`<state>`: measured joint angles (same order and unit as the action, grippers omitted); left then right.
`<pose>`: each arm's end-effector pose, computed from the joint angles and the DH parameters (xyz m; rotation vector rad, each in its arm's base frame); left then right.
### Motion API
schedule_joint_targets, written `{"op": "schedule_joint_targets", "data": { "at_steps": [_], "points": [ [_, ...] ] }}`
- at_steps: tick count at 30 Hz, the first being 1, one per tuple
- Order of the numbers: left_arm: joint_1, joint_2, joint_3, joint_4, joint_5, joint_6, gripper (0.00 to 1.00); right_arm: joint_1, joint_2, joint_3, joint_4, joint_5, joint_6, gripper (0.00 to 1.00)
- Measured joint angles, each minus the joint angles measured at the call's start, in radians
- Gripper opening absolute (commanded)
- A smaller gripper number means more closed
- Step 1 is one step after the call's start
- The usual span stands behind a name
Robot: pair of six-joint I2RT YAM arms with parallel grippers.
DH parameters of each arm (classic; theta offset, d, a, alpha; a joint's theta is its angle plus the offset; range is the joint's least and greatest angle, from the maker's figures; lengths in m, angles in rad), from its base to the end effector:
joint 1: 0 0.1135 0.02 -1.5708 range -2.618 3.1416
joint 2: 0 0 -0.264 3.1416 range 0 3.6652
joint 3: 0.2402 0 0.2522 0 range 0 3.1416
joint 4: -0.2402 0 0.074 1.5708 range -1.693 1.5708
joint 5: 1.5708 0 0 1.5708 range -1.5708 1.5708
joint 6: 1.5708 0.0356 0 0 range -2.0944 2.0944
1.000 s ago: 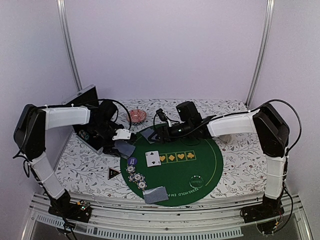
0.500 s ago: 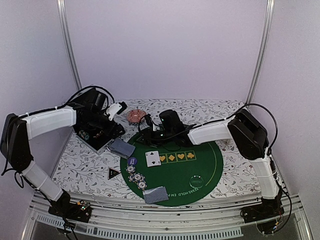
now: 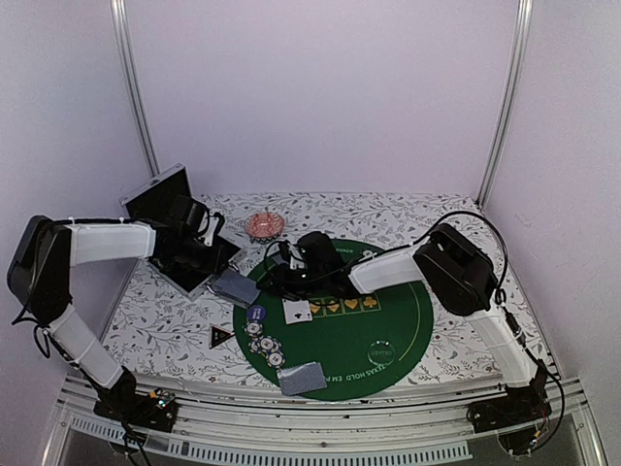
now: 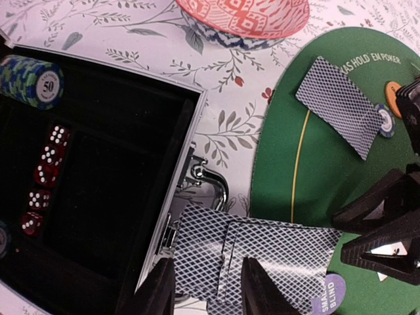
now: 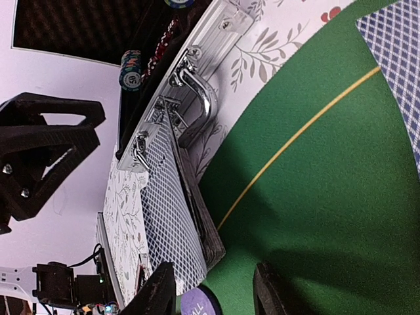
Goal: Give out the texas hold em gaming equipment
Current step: Adjust the face-down deck piles on the poker table mat, then pick up the poker card from the face-down deck piles.
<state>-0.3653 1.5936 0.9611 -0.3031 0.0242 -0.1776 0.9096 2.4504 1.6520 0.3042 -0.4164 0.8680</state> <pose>0.3024 -0.1166 0.1928 0.2466 2.5123 -0.2519 0.3148 0.4280 0.0977 -0.3490 2.3691 1.4177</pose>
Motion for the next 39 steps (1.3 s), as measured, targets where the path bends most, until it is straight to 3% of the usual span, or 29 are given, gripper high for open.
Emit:
{"op": "schedule_joint_targets", "data": {
  "at_steps": [17,25,39],
  "points": [
    [0.004,0.139,-0.014,0.068,0.109,-0.068,0.30,0.008,0.056,0.091,-0.008,-0.005,0.034,0.25],
    [0.003,0.141,-0.043,0.089,0.169,-0.079,0.29,0.008,0.056,0.091,-0.010,-0.004,0.024,0.25],
    [0.003,0.116,-0.056,0.104,0.230,-0.086,0.30,0.008,0.043,0.064,-0.017,0.004,0.004,0.36]
  ]
}}
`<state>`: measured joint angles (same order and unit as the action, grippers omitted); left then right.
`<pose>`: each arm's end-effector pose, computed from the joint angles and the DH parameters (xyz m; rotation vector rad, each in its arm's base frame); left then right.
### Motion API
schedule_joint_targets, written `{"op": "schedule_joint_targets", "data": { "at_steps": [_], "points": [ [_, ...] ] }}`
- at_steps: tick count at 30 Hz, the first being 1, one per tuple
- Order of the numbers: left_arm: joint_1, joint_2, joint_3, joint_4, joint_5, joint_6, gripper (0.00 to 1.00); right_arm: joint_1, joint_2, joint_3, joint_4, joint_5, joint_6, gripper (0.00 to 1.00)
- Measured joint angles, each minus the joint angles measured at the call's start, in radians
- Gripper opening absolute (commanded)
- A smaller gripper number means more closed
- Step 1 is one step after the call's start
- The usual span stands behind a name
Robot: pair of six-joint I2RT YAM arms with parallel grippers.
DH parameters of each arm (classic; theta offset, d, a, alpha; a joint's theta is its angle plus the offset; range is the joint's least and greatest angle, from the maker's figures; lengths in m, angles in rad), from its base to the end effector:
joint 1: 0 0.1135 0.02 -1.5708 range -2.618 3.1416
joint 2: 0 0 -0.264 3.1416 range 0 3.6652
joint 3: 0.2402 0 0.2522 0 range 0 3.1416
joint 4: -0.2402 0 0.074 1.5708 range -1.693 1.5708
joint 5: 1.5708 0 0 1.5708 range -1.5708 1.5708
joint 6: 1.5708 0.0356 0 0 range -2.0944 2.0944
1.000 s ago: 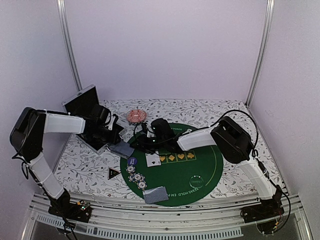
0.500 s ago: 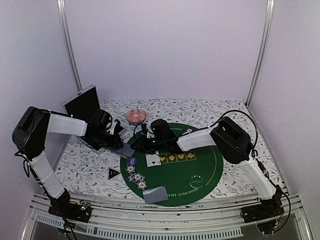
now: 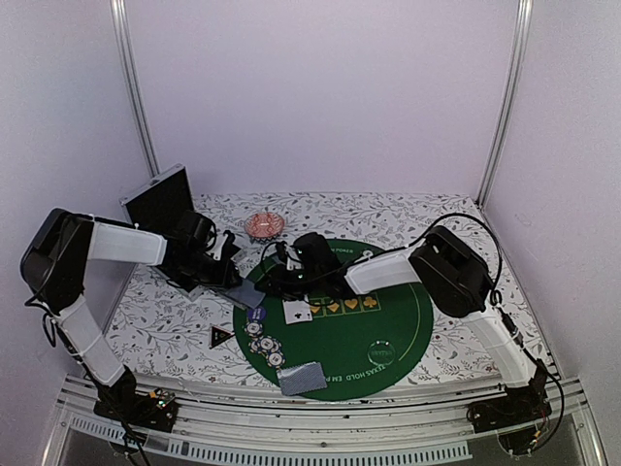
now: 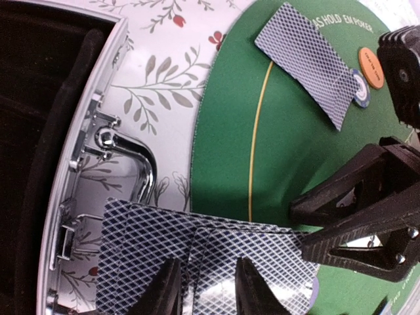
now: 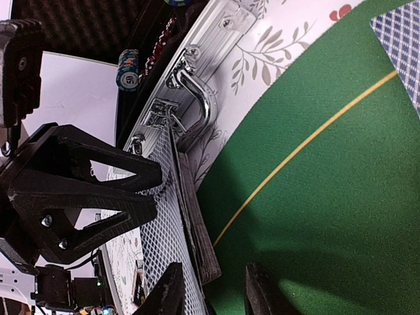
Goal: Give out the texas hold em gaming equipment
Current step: Pick up the poker card from the face-down deck piles.
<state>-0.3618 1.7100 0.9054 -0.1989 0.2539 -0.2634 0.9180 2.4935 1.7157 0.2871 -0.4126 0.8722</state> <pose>0.3036 -0.1245 0.1486 0.2266 2.6165 -0.5540 0.3173 0.4385 0.0935 -0.3523 2.3678 1.4219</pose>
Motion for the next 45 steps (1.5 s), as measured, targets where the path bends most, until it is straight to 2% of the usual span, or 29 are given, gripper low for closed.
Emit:
{"op": "schedule_joint_targets", "data": {
  "at_steps": [3,9,18,27,30,32,34,45],
  "points": [
    [0.000,0.000,-0.002,0.000,0.005,0.000,0.30,0.000,-0.011,-0.012,-0.002,0.000,-0.001,0.39],
    [-0.002,0.000,-0.006,0.000,0.012,0.000,0.31,0.000,-0.037,-0.027,-0.010,-0.004,-0.012,0.39],
    [-0.003,0.000,-0.014,0.003,0.024,-0.002,0.31,0.000,-0.040,-0.032,-0.010,-0.020,-0.006,0.29],
    [-0.003,0.000,-0.020,0.008,0.029,-0.003,0.31,0.005,-0.043,-0.067,-0.010,-0.024,0.000,0.28],
    [-0.003,0.000,-0.020,0.008,0.031,-0.003,0.31,0.005,-0.044,-0.068,-0.010,-0.029,0.002,0.21],
    [-0.003,0.000,-0.020,0.008,0.031,-0.003,0.31,0.005,-0.045,-0.068,-0.010,-0.034,0.004,0.10],
    [-0.003,0.000,-0.020,0.008,0.031,-0.003,0.31,0.005,-0.045,-0.068,-0.011,-0.038,0.003,0.07],
    [0.003,-0.050,-0.014,-0.002,0.034,0.004,0.36,0.005,-0.111,-0.108,-0.020,-0.038,-0.005,0.05]
  ]
}}
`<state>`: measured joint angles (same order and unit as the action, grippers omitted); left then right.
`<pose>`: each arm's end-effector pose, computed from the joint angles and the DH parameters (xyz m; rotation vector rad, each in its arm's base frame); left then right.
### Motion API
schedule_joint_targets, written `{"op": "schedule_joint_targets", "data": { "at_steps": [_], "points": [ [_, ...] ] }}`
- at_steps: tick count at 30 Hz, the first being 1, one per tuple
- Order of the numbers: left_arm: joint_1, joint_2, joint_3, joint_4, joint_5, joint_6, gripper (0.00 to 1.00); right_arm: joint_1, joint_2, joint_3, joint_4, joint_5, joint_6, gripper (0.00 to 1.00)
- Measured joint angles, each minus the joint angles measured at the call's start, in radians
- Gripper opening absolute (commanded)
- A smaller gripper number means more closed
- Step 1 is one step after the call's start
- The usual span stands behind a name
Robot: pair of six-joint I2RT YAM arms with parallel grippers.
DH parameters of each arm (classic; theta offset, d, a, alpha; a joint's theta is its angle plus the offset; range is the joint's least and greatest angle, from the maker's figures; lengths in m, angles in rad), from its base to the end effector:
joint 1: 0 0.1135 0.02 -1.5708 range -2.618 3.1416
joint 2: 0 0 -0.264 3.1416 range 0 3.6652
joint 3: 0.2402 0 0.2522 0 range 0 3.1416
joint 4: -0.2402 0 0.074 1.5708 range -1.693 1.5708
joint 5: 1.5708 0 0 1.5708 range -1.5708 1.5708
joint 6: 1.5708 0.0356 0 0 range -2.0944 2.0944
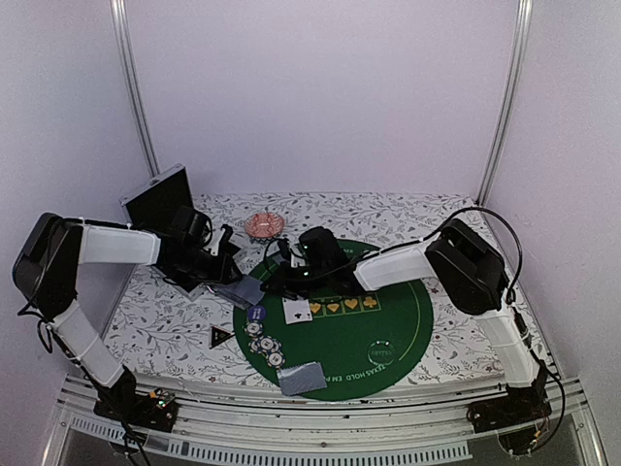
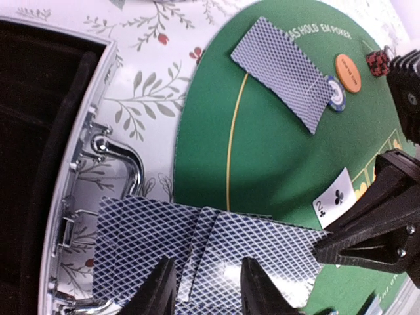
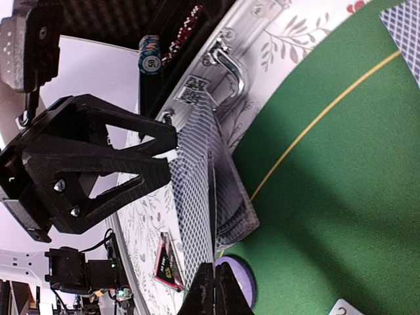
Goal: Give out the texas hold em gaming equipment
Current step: Pick up the poker card from the face-down deck piles.
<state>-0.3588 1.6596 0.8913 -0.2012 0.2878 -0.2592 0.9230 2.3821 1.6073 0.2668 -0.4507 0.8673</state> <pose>0.2983 -0.1227 0.1602 0.2452 2.5814 -0.6018 0.3021 0.4249 0.1152 -0.3905 2.3927 1.4464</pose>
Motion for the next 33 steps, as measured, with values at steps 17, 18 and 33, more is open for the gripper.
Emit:
{"op": "schedule_joint_targets", "data": {
  "at_steps": [17,18,33],
  "points": [
    [0.032,-0.061,0.032,-0.051,-0.002,0.013,0.42,-0.003,-0.170,-0.105,-0.070,0.029,-0.102,0.02],
    [0.033,-0.082,0.040,-0.059,-0.002,0.018,0.43,-0.004,-0.198,-0.122,-0.091,0.042,-0.122,0.02],
    [0.035,-0.357,0.062,-0.105,0.009,0.085,0.74,-0.007,-0.548,-0.150,-0.607,0.584,-0.588,0.02]
  ]
}}
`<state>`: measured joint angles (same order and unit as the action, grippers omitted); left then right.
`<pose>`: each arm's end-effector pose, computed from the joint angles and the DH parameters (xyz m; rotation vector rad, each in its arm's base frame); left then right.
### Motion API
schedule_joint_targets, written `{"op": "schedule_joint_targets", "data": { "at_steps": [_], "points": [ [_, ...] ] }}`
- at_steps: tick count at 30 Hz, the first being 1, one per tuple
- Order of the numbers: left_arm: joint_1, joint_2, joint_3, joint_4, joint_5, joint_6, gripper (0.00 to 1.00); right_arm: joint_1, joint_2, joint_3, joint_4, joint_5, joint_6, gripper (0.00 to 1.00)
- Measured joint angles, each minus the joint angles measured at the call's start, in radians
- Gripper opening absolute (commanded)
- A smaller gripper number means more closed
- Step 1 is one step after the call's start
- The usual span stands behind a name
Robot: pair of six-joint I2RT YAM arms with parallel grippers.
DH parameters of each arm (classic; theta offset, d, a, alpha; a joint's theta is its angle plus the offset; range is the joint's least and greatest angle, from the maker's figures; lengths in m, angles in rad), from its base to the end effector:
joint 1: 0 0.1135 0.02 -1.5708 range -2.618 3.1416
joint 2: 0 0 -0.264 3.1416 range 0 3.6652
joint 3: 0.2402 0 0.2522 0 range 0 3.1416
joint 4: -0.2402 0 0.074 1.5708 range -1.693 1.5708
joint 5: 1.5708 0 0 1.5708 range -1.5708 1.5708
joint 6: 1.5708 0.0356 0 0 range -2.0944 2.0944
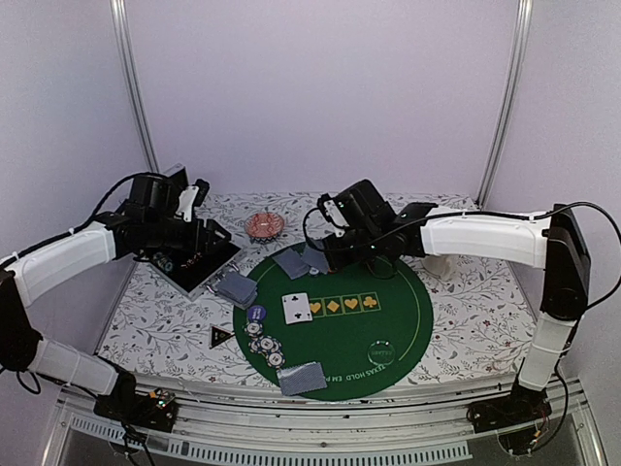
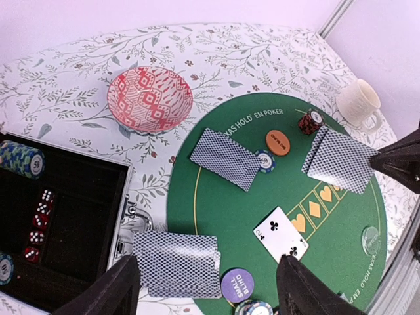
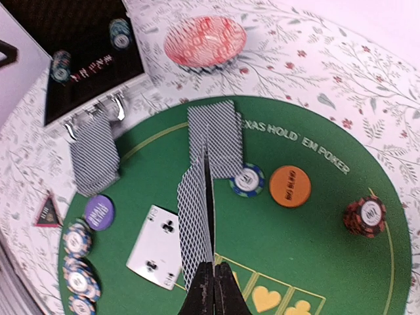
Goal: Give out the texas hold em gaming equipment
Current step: Pick up the poker card from the face-down deck piles.
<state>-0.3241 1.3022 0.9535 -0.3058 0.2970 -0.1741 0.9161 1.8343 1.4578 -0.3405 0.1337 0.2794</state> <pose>0.2681 -0.1011 0.2750 0.3346 2.2343 -0.6006 0.2601 0.3311 0.2623 -0.6601 2.2293 0.4663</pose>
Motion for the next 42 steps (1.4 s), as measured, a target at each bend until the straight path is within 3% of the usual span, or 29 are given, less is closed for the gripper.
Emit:
{"op": "schedule_joint_targets", "data": {
  "at_steps": [6,9,14,23,31,42],
  "points": [
    [0.000,-0.022,-0.033,-0.006,0.036,0.029,0.68,0.000,0.000,0.025,-0.103,-0.015,-0.111,0.02],
    [0.000,-0.023,-0.037,-0.009,0.130,0.035,0.61,0.001,-0.021,0.002,-0.040,-0.171,-0.150,0.02],
    [-0.018,-0.075,-0.064,0.036,0.315,0.035,0.56,0.006,-0.100,-0.094,0.066,-0.407,-0.203,0.02],
    [-0.150,-0.341,-0.206,0.243,0.640,0.039,0.46,0.020,-0.192,-0.142,0.131,-0.695,-0.278,0.02],
    [-0.156,-0.343,-0.235,0.272,0.706,0.067,0.56,0.066,-0.229,-0.177,0.158,-0.798,-0.304,0.02],
    [-0.167,-0.266,-0.253,0.272,0.784,0.077,0.37,0.071,-0.238,-0.179,0.195,-0.829,-0.331,0.02]
  ]
}}
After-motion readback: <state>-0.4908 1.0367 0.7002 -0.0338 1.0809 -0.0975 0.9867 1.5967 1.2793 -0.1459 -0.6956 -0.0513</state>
